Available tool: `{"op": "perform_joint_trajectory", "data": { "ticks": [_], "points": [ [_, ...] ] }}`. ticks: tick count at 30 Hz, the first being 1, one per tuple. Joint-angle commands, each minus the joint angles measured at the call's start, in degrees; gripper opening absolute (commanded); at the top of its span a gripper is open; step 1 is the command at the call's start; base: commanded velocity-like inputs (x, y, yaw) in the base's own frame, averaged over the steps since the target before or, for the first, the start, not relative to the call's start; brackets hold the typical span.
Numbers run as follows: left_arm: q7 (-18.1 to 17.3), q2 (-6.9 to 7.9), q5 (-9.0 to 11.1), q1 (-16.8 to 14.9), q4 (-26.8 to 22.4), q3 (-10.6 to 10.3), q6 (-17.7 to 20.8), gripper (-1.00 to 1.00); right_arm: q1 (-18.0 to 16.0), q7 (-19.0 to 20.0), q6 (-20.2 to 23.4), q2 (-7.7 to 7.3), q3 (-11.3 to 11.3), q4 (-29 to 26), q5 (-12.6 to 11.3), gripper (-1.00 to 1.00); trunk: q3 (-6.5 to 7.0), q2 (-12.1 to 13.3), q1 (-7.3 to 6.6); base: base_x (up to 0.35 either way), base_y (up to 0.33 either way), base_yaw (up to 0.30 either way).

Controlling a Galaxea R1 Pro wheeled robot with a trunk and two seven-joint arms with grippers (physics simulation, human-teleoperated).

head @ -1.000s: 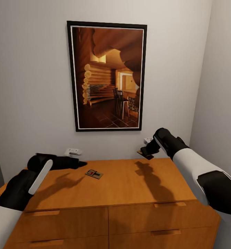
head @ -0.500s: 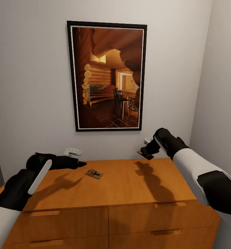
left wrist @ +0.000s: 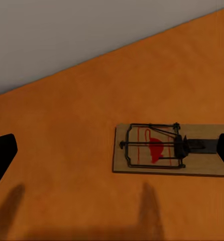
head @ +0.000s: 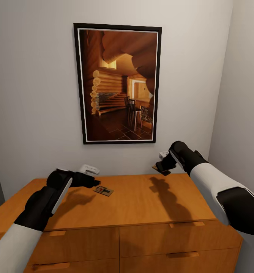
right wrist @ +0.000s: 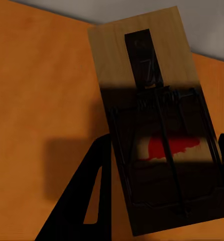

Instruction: Take the four mousetraps from the cabinet in the bathroom and place them on the bathroom floor. Make sure all four end up on the same floor surface, and ensure that at least two of them are either under or directly next to the same bathroom sink.

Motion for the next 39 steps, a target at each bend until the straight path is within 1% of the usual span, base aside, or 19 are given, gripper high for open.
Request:
{"op": "perform_joint_trajectory", "data": {
  "ticks": [1, 3, 5, 6, 12, 15, 18, 21, 23, 25, 26, 29, 30, 31, 33, 34, 36, 37, 39],
  "points": [
    [0.0, -0.29, -0.3, -0.1, 0.3, -0.1, 0.2, 1.0, 0.0, 0.5, 0.1, -0.05, 0.2, -0.1, 0.5, -1.0, -0.08, 0.0, 0.0, 0.0, 0.0, 0.0],
    [0.0, -1.01, -0.9, -0.1, 1.5, 0.0, 0.2, 1.0, 0.0, 0.2, 0.1, -0.02, 0.2, 0.0, 0.5, -1.0, -0.08, 0.0, 0.0, 0.0, 0.0, 0.0],
    [0.0, -1.31, -1.1, -0.3, 2.7, 0.1, 0.2, 1.0, 0.0, 0.1, 0.1, -0.01, 0.2, 0.0, 0.5, -1.0, -0.08, 0.0, 0.0, 0.0, 0.0, 0.0],
    [0.0, -1.5, -1.3, -0.6, 4.3, 0.1, 0.2, 1.0, 0.0, 0.0, 0.1, 0.0, 0.2, 0.0, 0.5, -1.0, -0.08, 0.0, 0.0, 0.0, 0.0, 0.0],
    [0.0, -1.7, -1.5, -3.0, 11.0, 0.3, 0.2, 1.0, 0.0, -0.1, 0.1, 0.01, 0.2, 0.0, 0.5, -1.0, -0.08, 0.0, 0.0, 0.0, 0.0, 0.0],
    [0.0, -1.78, -1.6, -4.1, 12.9, 1.4, 0.2, 1.0, 0.0, -0.2, 0.1, 0.01, 0.2, 0.0, 0.5, -1.0, -0.08, 0.0, 0.0, 0.0, 0.0, 0.0],
    [0.1, -1.87, -1.7, -4.4, 13.3, 2.4, 0.2, 1.0, 0.0, -0.2, 0.1, 0.01, 0.1, 0.0, 0.5, -1.0, -0.08, 0.0, 0.0, 0.0, 0.0, 0.0],
    [0.2, -1.9, -1.8, -4.5, 13.3, 2.9, 0.2, 1.0, 0.0, -0.2, 0.1, 0.01, 0.2, 0.0, 0.6, -1.0, -0.08, 0.0, 0.0, 0.0, 0.0, 0.0],
    [0.3, -1.88, -1.8, -4.8, 13.0, 3.2, 0.2, 1.0, 0.0, -0.2, 0.1, 0.01, 0.2, 0.0, 0.7, -1.0, -0.08, 0.0, 0.0, 0.0, 0.0, 0.0],
    [0.4, -1.86, -1.8, -5.2, 12.2, 4.1, 0.2, 1.0, 0.0, -0.2, 0.1, 0.01, 0.2, 0.0, 0.8, -1.0, -0.08, 0.0, 0.0, 0.0, 0.0, 0.0],
    [0.4, -1.88, -1.9, -5.4, 11.4, 5.1, 0.2, 1.0, 0.0, -0.2, 0.1, 0.01, 0.2, 0.0, 0.8, -1.0, -0.08, 0.0, 0.0, 0.0, 0.0, 0.0],
    [0.5, -1.94, -1.9, -5.5, 9.6, 7.0, 0.2, 1.0, 0.0, -0.2, 0.1, 0.01, 0.2, 0.0, 0.8, -1.0, -0.08, 0.0, 0.0, 0.0, 0.0, 0.0],
    [0.5, -2.15, -1.9, -5.6, 8.6, 7.9, 0.2, 1.0, 0.0, -0.3, 0.1, 0.01, 0.2, 0.0, 0.8, -1.0, -0.08, 0.0, 0.0, 0.0, 0.0, 0.0],
    [0.5, -2.37, -2.0, -5.6, 8.3, 8.2, 0.2, 1.0, 0.0, -0.3, 0.1, 0.01, 0.2, 0.0, 0.8, -1.0, -0.08, 0.0, 0.0, 0.0, 0.0, 0.0],
    [0.7, -3.06, -2.3, -5.7, 7.9, 8.6, 0.2, 1.0, 0.0, -0.3, 0.1, 0.01, 0.2, 0.0, 0.9, -1.0, -0.08, 0.0, 0.0, 0.0, 0.0, 0.0],
    [1.2, -4.19, -3.1, -5.7, 7.8, 9.0, 0.2, 1.0, 0.0, -0.3, 0.1, 0.01, 0.2, 0.0, 0.9, -1.0, -0.08, 0.0, 0.0, 0.0, 0.0, 0.0],
    [2.2, -5.64, -4.5, -5.8, 8.1, 9.3, 0.2, 1.0, 0.0, -0.3, 0.1, 0.01, 0.2, 0.0, 0.9, -1.0, -0.08, 0.0, 0.0, 0.0, 0.0, 0.0],
    [3.6, -7.22, -6.3, -6.2, 8.9, 9.5, 0.2, 1.0, 0.0, -0.3, 0.1, 0.01, 0.2, 0.0, 0.9, -1.0, -0.08, 0.0, 0.0, 0.0, 0.0, 0.0],
    [4.9, -8.83, -8.1, -6.9, 9.9, 9.7, 0.2, 1.0, 0.0, -0.3, 0.1, 0.01, 0.2, 0.0, 0.9, -1.0, -0.08, 0.0, 0.0, 0.0, 0.0, 0.0]
  ]
}}
